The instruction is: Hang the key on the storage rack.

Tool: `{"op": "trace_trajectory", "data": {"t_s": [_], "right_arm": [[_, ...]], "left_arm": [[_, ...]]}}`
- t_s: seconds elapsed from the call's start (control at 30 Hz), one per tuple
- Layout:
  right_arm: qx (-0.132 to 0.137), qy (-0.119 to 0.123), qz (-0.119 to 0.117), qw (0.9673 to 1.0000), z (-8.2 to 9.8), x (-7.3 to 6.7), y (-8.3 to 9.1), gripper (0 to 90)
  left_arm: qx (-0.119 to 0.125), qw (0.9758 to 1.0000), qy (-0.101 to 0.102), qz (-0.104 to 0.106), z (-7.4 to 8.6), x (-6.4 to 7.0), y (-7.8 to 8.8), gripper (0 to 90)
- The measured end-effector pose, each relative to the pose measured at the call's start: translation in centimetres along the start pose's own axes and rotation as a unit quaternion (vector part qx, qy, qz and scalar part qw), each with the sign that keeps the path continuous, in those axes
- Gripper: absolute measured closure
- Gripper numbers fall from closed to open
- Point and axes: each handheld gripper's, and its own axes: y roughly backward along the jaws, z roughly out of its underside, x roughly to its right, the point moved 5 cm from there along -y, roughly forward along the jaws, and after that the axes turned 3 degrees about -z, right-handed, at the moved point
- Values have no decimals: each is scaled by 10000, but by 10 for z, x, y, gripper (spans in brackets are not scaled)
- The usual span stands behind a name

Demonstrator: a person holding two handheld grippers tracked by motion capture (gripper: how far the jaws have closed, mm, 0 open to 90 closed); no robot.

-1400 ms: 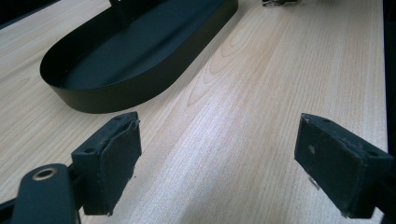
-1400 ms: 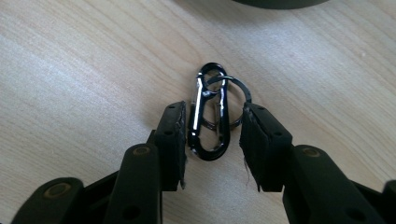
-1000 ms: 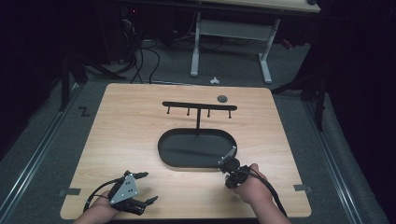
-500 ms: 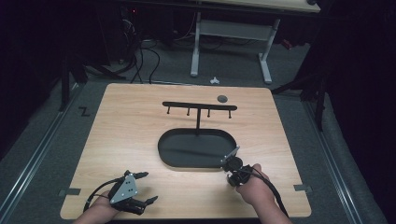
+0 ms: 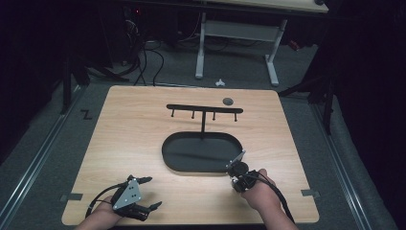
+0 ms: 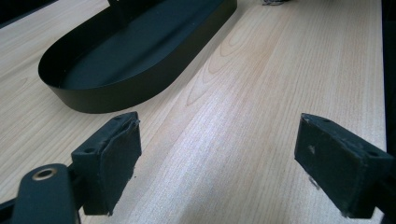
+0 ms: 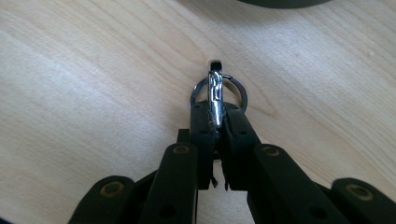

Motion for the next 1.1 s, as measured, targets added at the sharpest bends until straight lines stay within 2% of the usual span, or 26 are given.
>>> {"op": "trace_trajectory", "data": {"t_s": [0.1,0.33,0.5,0.6,0.63,0.7,0.83,1.1], "right_arm": [[4,19,-79,10000,0,0,2,839],[163,-103,-127,9997,0,7,19,840],[229,-421,-322,9983,1,11,34,841],[268,-401,-308,9984,1,13,38,840],[266,-491,-338,9979,1,13,40,840],[305,-453,-327,9980,1,16,44,840],[308,-650,-373,9967,1,21,53,840],[276,-721,-310,9965,4,30,64,840]], "left_arm": [[-5,10000,9,-8,0,0,0,151],[-8,10000,7,-16,0,0,0,151],[-12,10000,4,-22,0,0,0,151],[-7,10000,7,-31,0,0,0,151],[-7,10000,8,-31,0,0,0,151],[-11,10000,19,-21,0,0,0,151],[1,10000,32,-29,0,0,-1,151],[-3,10000,24,-27,0,0,0,151]]}}
